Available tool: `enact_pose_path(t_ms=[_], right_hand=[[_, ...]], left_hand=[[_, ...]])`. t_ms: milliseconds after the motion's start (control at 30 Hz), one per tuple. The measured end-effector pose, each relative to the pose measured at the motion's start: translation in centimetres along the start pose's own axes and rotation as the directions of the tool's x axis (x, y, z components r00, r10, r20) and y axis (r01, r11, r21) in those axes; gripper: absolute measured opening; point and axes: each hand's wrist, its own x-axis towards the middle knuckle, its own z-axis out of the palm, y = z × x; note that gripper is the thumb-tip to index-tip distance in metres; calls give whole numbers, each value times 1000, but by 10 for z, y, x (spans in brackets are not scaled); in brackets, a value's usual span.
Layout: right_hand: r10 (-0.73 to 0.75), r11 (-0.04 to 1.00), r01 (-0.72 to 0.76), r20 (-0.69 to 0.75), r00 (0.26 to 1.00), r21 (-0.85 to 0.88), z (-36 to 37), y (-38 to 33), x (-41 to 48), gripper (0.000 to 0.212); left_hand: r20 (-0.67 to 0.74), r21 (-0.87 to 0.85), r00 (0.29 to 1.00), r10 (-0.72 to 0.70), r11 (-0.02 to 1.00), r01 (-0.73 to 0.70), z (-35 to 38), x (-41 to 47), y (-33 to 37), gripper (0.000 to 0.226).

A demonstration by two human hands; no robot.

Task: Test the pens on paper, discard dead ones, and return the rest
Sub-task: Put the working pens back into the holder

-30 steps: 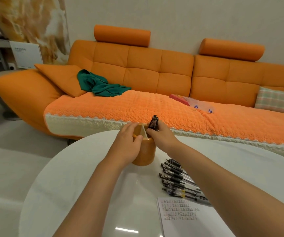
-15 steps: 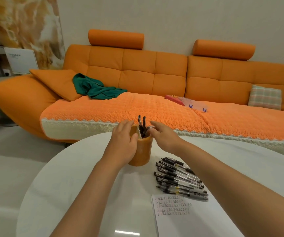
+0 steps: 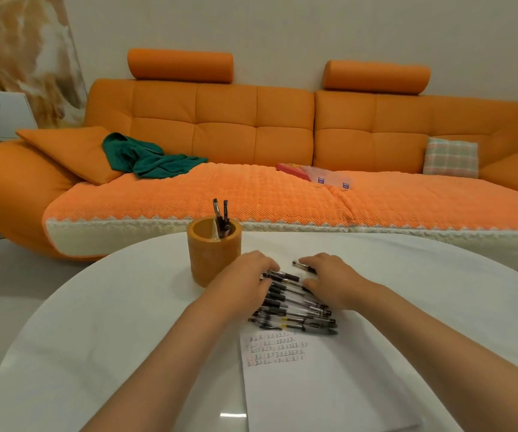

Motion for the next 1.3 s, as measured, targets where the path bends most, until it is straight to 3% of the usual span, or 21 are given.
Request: enact_pose_path(t_ms=[133,267,367,533,667,1033,1300], right_hand=[[-29,999,29,-21,999,-22,7,9,-3,52],[-109,989,112,-30,994,101,9,5,5,53],[-157,984,158,-28,987,76,12,0,10,56],[-117,993,117,25,993,4,12,-4,14,50],[-149,989,149,80,986,3,9,-7,11,61],[-193,969,210,137,972,-131,6,-10,13,39],[-241,944,252,78,967,-214,20,-9,14,38]], left_hand=[[89,123,994,-64,991,53,12,1,-6,46],[131,103,987,-89,992,76,22,0,-11,51],[106,82,992,-68,995,60,24,1,-12,49],[51,119,997,-54,992,47,24,1,-17,43],[33,147,995,-98,985,92,24,2,-16,34],[-39,99,981,-188,977,191,21,-1,-11,20],[-45,67,983,-179,981,182,24,-2,-11,59]])
